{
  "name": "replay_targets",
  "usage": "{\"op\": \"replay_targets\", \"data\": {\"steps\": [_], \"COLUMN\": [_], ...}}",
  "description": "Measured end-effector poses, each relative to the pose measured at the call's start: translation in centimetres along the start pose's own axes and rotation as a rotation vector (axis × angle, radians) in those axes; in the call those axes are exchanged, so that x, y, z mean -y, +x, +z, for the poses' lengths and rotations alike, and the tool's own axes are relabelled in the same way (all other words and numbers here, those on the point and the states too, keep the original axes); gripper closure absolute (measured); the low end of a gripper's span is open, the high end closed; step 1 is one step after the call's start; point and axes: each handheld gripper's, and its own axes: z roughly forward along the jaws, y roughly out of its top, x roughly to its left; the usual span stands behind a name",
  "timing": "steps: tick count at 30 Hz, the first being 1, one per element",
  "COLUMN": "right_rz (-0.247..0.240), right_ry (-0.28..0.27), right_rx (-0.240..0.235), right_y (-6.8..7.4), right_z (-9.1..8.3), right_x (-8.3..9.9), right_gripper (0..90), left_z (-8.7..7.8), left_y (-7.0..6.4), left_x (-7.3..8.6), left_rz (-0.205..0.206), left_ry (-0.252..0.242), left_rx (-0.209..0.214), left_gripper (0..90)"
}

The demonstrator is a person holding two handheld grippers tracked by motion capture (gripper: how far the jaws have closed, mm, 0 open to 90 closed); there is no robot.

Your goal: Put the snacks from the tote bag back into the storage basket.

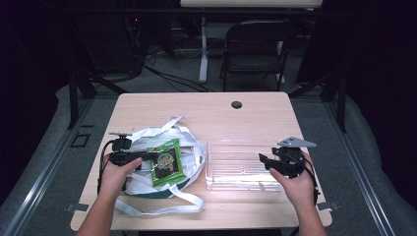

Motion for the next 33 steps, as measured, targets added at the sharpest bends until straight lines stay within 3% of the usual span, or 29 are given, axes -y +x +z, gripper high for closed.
{"op": "replay_targets", "data": {"steps": [7, 21, 30, 33], "right_rz": [-0.005, -0.004, 0.004, 0.005], "right_ry": [0.001, 0.007, -0.001, -0.004], "right_rx": [-0.001, 0.001, 0.016, 0.015], "right_y": [0.3, 0.4, 0.2, 0.2], "right_z": [0.3, 0.2, -0.2, -0.2], "right_x": [0.0, 0.2, 0.5, 0.6], "right_gripper": [43.2, 42.7, 42.7, 42.7], "left_z": [0.8, 2.0, 1.4, 1.4], "left_y": [0.0, 0.1, -1.2, -1.4], "left_x": [0.2, 0.2, -0.4, -0.4], "left_rz": [-0.005, -0.042, 0.04, 0.057], "left_ry": [0.042, 0.065, 0.035, 0.033], "left_rx": [-0.007, 0.024, 0.09, 0.089], "left_gripper": [34.8, 34.5, 41.1, 41.2]}}
